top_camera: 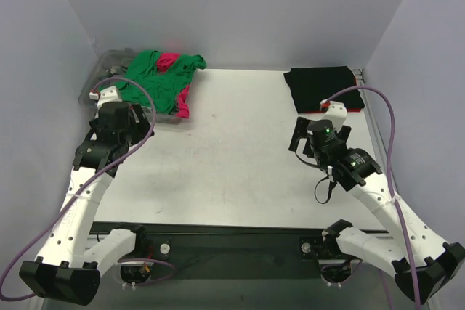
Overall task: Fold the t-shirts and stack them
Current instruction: Grab crumpled tshirt from bin with the left arm
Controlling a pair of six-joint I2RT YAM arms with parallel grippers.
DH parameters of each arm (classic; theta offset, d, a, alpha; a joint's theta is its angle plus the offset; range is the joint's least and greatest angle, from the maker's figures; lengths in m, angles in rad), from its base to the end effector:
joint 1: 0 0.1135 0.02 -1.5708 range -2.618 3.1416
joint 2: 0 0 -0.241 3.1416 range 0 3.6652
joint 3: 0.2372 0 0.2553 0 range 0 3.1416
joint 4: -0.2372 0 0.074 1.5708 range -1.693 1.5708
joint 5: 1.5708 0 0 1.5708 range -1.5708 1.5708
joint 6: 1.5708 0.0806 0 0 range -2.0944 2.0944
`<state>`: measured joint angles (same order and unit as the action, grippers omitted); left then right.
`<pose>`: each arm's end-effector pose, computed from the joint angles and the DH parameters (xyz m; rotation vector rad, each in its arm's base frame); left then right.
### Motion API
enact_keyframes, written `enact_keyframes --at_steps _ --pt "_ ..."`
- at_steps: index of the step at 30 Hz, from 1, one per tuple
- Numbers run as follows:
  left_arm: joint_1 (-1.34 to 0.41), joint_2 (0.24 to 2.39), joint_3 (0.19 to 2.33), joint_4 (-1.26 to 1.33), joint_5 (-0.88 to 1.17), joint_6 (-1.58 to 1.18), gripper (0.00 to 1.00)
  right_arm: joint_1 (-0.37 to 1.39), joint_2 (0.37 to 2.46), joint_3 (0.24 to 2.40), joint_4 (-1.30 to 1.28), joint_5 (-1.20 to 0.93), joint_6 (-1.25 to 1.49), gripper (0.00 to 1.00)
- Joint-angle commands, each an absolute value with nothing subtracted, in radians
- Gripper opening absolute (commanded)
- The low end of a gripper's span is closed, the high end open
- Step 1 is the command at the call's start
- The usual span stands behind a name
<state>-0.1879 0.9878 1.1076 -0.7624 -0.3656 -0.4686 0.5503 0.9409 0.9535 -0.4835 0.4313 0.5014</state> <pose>0.2471 -0.0177 0.3145 -0.4991 2.1066 0.0294 0.2363 0.1055 0.3046 0.2180 1.9914 0.2348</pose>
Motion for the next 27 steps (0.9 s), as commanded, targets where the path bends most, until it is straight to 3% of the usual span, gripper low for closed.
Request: enact_keyframes --at_steps 1,16,21,27 --pt "-0.184 0.966 1.114 -0.71 -0.405 -0.483 0.97 0.548 0.951 0.974 -0.492 0.477 0.515 1.0" --pt "-0.181 1.017 1.106 -0.603 -0.361 -0.466 0.97 0.479 0.946 0.968 -0.468 0.425 0.543 1.0" --pt "-0.135 1.244 1.308 -0.594 -0.282 -0.396 0.97 0.327 0.945 0.962 -0.413 0.192 0.586 1.0" --pt "-0.055 1.537 1.54 -0.612 -0.207 -0.371 0.97 0.222 0.971 0.979 -0.373 0.107 0.578 1.0"
